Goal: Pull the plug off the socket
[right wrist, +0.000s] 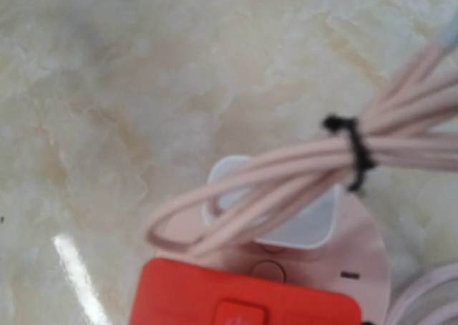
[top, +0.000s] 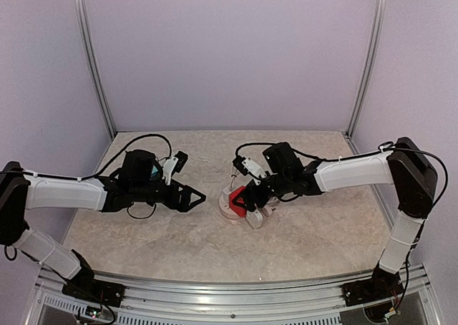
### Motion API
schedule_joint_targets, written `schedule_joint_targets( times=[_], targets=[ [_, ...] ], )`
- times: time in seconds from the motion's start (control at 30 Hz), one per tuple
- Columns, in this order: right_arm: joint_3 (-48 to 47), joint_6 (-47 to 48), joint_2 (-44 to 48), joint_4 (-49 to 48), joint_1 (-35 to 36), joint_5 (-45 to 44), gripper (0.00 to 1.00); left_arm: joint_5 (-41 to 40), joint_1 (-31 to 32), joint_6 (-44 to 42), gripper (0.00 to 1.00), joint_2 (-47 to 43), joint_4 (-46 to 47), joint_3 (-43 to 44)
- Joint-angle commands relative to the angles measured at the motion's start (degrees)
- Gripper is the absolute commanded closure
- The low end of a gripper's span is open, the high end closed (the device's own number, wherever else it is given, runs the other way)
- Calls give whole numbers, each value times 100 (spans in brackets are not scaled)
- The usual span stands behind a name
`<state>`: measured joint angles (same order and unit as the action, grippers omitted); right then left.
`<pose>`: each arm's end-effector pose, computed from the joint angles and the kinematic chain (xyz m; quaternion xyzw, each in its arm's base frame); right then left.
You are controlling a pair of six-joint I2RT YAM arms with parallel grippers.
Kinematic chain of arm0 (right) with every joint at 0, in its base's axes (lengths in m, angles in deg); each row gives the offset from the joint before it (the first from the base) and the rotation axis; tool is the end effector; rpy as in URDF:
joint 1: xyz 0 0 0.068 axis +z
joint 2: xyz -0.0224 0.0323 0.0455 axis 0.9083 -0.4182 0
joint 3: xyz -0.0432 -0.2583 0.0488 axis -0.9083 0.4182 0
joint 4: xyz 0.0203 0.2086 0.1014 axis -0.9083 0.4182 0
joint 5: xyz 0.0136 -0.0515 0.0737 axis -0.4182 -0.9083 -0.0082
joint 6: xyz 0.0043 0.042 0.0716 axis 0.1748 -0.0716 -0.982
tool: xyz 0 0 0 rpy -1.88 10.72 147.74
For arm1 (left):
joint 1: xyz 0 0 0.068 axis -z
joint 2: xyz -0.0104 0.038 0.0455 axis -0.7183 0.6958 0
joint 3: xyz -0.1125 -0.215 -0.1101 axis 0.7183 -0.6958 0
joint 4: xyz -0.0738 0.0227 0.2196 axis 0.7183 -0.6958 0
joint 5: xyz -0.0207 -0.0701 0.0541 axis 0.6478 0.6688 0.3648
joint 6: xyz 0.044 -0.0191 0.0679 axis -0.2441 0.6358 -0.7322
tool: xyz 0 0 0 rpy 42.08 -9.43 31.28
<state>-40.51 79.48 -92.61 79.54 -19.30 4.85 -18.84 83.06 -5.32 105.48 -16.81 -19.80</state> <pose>0.2570 0.2942 0.1750 -0.3816 0.8192 0.2837 0.3205 0.2231 -0.1992 0.1962 0.2593 0.8207 -0.3392 0.3796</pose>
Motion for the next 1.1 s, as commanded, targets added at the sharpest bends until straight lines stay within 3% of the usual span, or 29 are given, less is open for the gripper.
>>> schedule_joint_targets(
  times=[0.0,0.1,0.23,0.47,0.6,0.83,1.07],
  targets=[
    [-179,252,-239,517,24,337,37,167,-53,-181,1,-447,559,-388],
    [-162,518,-217,628,28,428,50,327,-103,-278,1,-582,743,-535],
    [-89,892,-39,922,26,813,58,754,-99,-591,1,-677,1038,-797],
    [-78,1641,194,1560,73,1453,60,959,315,-1295,1,-974,2036,-1661],
    [-205,2033,117,2020,105,1820,61,974,619,-1789,2,-681,2371,-1834],
    [-400,2657,-14,2772,400,2007,62,739,1130,-2288,6,67,3045,-1805],
    [-392,2715,-29,2822,531,1996,63,903,1326,-2753,15,762,3052,-1493]
  ],
)
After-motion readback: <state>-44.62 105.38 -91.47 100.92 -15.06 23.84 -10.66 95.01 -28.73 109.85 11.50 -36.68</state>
